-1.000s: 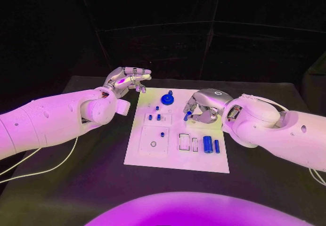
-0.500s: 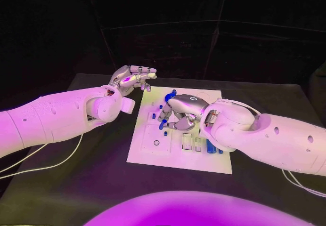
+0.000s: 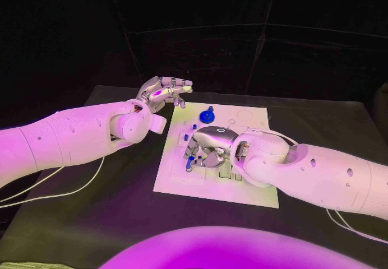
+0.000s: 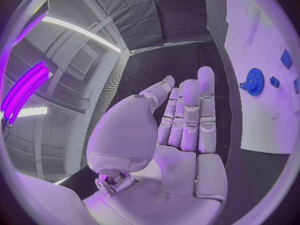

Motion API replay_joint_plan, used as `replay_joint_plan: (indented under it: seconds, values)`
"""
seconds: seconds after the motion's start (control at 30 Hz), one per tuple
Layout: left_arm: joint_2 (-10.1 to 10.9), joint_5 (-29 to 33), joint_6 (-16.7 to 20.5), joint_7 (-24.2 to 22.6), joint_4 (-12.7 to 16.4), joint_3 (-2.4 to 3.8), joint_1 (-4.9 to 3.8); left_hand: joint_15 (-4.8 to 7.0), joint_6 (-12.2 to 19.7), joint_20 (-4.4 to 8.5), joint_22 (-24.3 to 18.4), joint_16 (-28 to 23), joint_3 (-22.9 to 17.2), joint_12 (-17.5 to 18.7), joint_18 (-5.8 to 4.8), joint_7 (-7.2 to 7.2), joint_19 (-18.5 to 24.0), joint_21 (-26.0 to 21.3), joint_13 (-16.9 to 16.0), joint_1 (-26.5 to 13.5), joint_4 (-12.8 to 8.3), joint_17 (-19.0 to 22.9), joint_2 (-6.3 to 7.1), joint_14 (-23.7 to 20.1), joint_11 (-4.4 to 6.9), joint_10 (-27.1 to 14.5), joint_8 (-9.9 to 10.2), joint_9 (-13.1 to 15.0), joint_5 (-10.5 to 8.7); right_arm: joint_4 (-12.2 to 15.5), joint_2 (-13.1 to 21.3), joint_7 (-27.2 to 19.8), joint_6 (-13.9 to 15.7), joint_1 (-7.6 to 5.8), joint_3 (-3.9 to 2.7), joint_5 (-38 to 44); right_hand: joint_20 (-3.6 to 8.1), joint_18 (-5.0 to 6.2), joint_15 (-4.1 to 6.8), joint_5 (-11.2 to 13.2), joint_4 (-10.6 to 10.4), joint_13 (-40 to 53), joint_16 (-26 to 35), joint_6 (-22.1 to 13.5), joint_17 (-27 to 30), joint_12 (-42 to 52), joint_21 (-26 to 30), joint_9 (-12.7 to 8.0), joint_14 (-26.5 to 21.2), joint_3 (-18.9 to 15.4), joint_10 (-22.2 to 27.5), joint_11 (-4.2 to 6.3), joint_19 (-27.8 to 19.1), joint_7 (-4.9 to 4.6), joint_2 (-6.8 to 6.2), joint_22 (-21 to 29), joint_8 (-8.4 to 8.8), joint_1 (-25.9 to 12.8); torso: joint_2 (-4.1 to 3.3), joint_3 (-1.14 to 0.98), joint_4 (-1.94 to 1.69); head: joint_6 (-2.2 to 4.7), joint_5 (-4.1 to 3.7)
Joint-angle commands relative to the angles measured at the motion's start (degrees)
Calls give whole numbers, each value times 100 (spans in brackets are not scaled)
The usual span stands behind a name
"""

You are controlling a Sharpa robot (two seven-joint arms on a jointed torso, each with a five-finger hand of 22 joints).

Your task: Assemble the parts on the task board

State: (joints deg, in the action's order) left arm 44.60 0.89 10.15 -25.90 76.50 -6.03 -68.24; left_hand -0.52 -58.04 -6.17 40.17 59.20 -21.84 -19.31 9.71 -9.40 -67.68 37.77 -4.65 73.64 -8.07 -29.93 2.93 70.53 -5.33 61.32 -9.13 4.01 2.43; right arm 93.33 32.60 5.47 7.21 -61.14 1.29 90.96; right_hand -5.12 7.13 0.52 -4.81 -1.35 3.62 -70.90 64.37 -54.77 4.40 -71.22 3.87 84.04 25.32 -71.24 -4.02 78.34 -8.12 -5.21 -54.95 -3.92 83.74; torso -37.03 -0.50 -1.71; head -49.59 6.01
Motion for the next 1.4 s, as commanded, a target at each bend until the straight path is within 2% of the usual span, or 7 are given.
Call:
replay_joint_plan:
  seconds: [0.03,0.33,0.7,1.1,1.3,1.4]
  values:
    - [-11,15,-46,-27,-3,5,-9,-3,-22,-12,-5,-26,22,-19,74,-6,36,-21,3,0,-1,5,-50,-20,-1,-9,-24,-9,33,-62,-44,56,-234,21,8,216,8,-82,42,-26,5,6,-22,1,2,-27,-36,3,63,31,-28,-4,31,-22,-33,-9,8,-29,-2,1,2,-6,13]
    - [-14,15,-48,-25,-14,5,-8,-5,-20,-13,-10,-29,35,-24,73,-8,35,-27,4,-12,7,16,-54,-24,-3,-13,-23,-9,33,-174,-95,131,-282,82,19,311,7,-82,40,-50,13,7,-22,0,5,-30,-37,3,62,47,-30,-6,28,-24,-38,-8,9,-46,-2,0,9,-16,4]
    - [-14,15,-50,-24,-23,5,-8,-6,-17,-14,-12,-28,42,-26,73,-9,35,-30,5,-17,10,19,-54,-25,-4,-17,-22,-10,33,-245,-173,191,-155,117,20,403,5,-81,39,-74,19,8,-26,1,3,-34,-38,3,61,65,-31,-6,25,-24,-38,-7,8,-61,-2,5,-4,-14,17]
    - [-5,15,-52,-17,-19,5,-7,-6,-17,-14,-12,-28,42,-26,73,-9,35,-30,5,-17,10,19,-54,-25,-4,-17,-22,-10,33,-268,-240,170,-88,150,19,426,5,-82,38,-85,20,8,-28,3,0,-35,-40,4,61,74,-33,-7,25,-25,-36,-10,7,-73,0,8,6,-34,41]
    - [-4,15,-56,-14,-16,5,-7,-6,-17,-14,-12,-28,42,-26,73,-9,35,-30,5,-17,10,19,-54,-25,-4,-17,-22,-10,33,-310,-258,274,-266,154,19,458,1,-79,33,-84,20,6,-20,-14,23,-48,-34,1,55,84,-17,-12,16,-28,-61,3,14,-132,3,7,-1,-37,45]
    - [-1,15,-55,-13,-16,5,-7,-6,-17,-14,-12,-28,42,-26,73,-9,35,-30,5,-17,10,19,-54,-25,-4,-17,-22,-10,33,-333,-273,296,-401,154,21,485,-11,-75,13,-92,9,-3,-1,-88,61,-81,-13,-9,41,63,70,-37,-9,-48,-149,39,33,-248,0,7,-1,-41,54]
